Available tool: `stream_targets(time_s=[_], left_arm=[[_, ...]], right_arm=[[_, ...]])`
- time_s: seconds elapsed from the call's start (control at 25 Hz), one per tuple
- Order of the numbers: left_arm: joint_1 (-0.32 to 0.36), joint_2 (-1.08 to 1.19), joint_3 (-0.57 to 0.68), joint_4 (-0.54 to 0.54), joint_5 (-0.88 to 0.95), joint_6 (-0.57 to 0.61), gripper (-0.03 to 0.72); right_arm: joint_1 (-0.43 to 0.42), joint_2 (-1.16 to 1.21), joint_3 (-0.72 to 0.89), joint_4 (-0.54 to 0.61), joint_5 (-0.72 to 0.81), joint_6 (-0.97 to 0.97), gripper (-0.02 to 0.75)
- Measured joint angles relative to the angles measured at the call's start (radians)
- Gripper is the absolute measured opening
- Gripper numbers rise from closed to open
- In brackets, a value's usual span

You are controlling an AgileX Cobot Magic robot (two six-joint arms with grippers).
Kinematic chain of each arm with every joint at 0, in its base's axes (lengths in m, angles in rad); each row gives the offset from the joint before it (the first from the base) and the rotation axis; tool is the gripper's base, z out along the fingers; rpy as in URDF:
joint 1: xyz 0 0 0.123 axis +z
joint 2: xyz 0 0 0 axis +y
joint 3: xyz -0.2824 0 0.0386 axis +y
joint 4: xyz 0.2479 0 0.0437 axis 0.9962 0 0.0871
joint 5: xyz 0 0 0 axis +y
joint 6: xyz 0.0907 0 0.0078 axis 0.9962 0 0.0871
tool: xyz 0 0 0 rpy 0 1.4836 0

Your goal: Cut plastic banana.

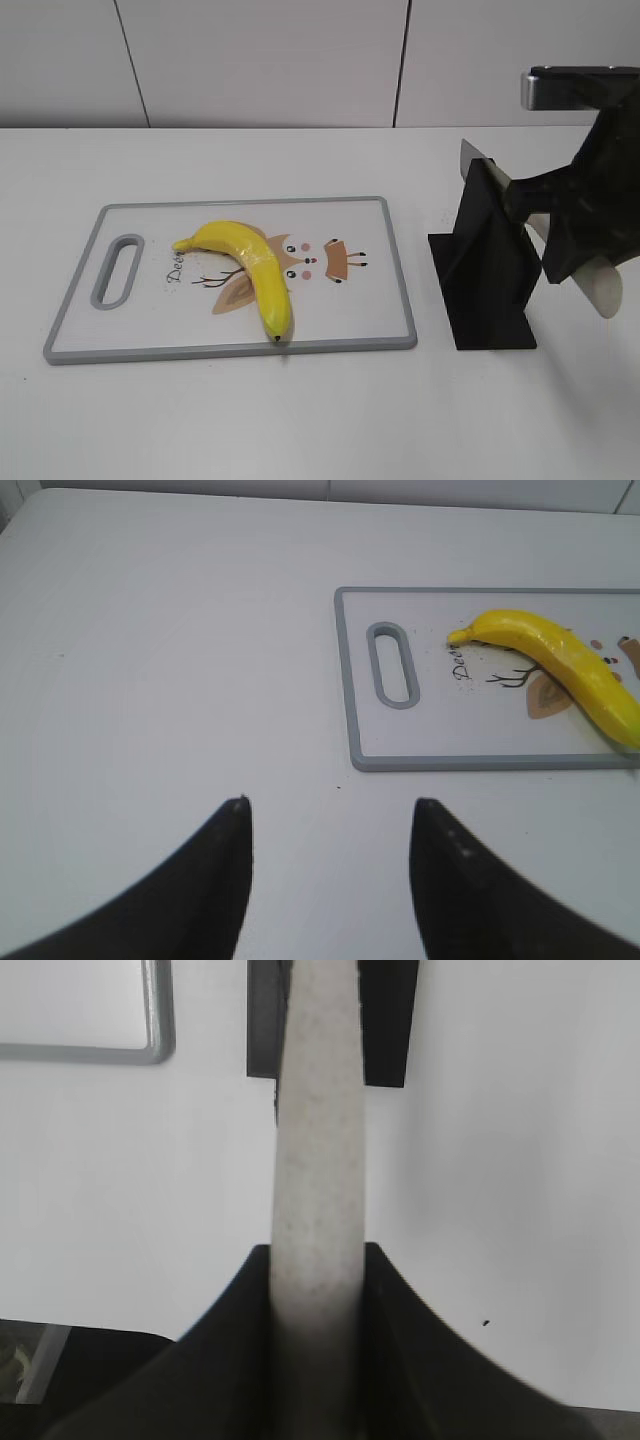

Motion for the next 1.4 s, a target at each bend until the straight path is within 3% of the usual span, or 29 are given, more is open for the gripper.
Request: stream_targets(time_s=[0.68,1.08,1.4], left_arm=[[0.0,0.0,0.0,0.0,0.0,0.0,0.479],[0.0,0.0,0.0,0.0,0.0,0.0,0.479],[0.0,0.024,-0.021,-0.024,-0.053,0.024,0.479]], right_arm=[[0.0,-0.223,-0.009,-0.07,-0.027,0.021,0.176],[0.0,-0.235,-0.155,-0.122,-0.016,0.02,0.176],[-0.034,-0.198,-0.235,-0.081,-0.055,-0.209,0.176]])
